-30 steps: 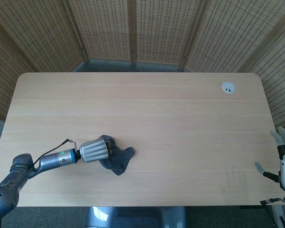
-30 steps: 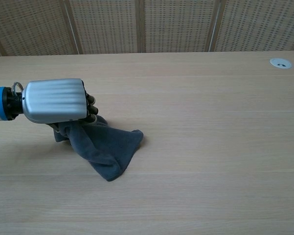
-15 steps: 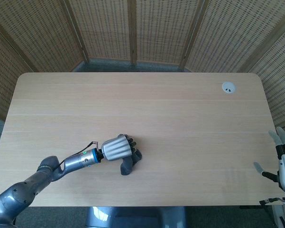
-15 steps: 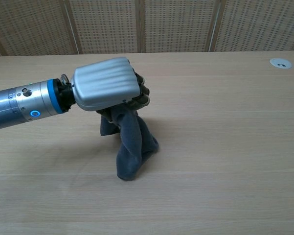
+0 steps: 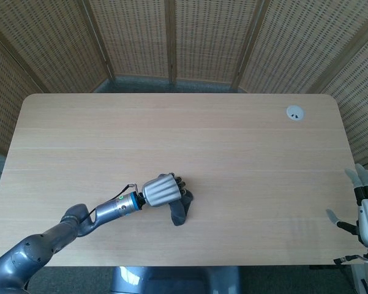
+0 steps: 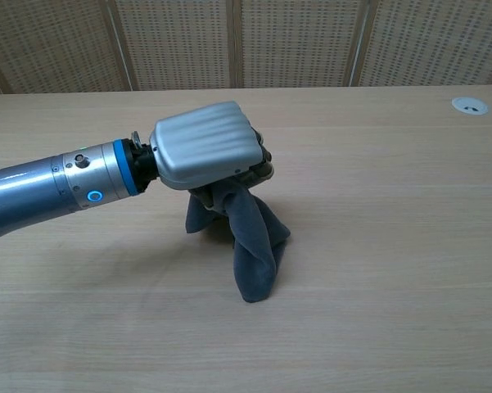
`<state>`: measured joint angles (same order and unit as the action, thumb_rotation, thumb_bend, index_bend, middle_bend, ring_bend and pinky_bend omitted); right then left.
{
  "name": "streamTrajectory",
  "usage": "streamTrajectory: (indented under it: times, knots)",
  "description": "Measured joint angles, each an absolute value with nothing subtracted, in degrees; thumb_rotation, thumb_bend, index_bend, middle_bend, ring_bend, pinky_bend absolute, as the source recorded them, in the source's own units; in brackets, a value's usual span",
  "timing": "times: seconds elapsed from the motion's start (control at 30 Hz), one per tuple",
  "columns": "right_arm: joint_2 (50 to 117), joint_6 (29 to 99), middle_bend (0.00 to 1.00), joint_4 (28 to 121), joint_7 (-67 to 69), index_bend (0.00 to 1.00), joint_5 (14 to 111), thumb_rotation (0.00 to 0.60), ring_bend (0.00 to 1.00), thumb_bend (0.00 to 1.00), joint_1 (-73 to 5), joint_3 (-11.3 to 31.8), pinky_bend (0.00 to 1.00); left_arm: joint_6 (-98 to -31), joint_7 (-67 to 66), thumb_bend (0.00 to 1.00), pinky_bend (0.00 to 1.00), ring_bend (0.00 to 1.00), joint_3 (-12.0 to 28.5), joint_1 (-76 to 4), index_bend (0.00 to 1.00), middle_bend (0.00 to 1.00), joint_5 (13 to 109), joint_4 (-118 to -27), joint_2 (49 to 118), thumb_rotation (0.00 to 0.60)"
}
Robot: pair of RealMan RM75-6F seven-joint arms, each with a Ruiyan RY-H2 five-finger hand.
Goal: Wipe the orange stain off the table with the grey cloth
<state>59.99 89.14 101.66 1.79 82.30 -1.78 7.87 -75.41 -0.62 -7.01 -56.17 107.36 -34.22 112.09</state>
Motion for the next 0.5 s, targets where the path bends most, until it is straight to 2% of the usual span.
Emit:
streamTrajectory:
  times: [0.27,0.5]
  knots:
    - [59.78,89.51,0.00,101.69,2.22,0.10,82.04,0.600,0.00,0.18,-1.59,8.10,0.11,-72.26,-2.15,0.23,0.90,0.62,-7.87,-54.65,0.71,0.66,106.07,-37.47,110.04,0.600]
    - [59.61,89.63,0.00,101.88,2.49,0.10,82.11,0.600,0.00,0.18,-1.55,8.17,0.11,-72.76,-3.38,0.23,0.90,0.62,-9.79,-51.23,0.71,0.66,105.56,-40.27,102.20,0.600]
